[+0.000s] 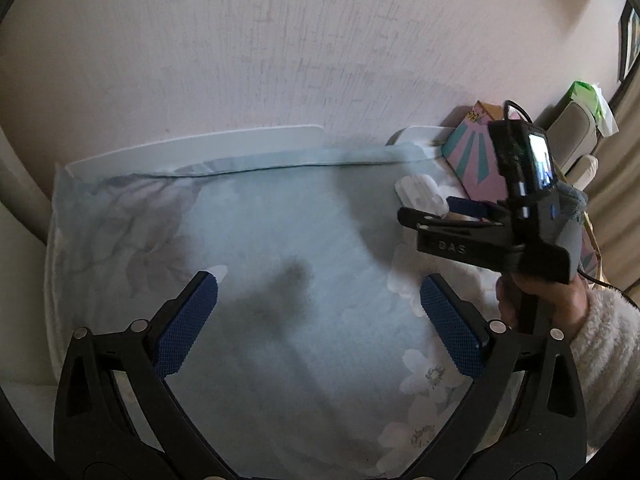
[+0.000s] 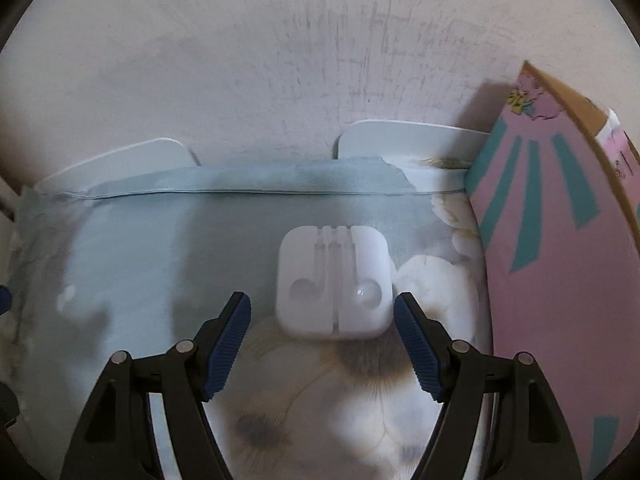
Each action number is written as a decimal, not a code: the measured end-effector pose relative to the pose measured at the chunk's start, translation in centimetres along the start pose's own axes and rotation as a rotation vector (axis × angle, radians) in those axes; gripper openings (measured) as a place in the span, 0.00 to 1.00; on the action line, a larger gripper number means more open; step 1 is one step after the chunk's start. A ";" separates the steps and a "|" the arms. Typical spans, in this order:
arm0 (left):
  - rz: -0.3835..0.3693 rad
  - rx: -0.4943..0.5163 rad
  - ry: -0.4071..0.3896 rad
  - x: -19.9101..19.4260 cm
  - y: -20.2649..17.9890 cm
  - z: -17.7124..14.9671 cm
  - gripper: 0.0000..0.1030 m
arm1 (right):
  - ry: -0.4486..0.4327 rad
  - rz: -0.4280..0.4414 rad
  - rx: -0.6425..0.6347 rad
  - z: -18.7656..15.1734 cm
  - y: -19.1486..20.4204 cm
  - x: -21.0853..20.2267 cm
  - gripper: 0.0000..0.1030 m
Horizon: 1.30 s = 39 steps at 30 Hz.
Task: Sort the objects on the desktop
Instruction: 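Move right gripper to white earphone case and grasp it, then carry white earphone case with right gripper into the box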
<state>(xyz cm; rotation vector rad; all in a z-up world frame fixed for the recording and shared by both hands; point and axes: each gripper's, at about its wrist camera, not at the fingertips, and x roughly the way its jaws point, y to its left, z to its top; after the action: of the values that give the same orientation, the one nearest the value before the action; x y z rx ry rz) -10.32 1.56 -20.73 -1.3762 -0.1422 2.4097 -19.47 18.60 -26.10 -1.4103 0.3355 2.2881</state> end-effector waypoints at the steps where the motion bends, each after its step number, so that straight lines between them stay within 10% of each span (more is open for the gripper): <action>1: -0.002 0.004 0.004 0.3 0.0 -0.1 0.92 | -0.011 0.011 0.000 0.0 0.0 0.0 0.68; 6: 0.004 0.021 0.065 2.4 -0.1 -0.4 0.32 | -0.053 0.018 -0.023 0.1 -0.2 0.0 0.56; 9: -0.004 0.004 0.088 2.9 -0.2 -0.5 0.25 | -0.054 0.014 -0.041 0.1 0.1 -0.4 0.56; 23: 0.005 0.071 0.006 -1.0 -3.4 3.1 0.21 | -0.110 0.156 -0.047 0.4 -0.3 -11.3 0.56; 39: -0.107 0.248 -0.055 -0.7 -15.5 11.7 0.21 | -0.166 0.016 0.115 -1.9 -11.5 -19.0 0.56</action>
<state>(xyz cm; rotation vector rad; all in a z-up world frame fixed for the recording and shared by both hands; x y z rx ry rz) -15.89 16.79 -10.04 -1.1623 0.0656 2.2883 -5.03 23.52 -9.84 -1.1573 0.4204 2.3394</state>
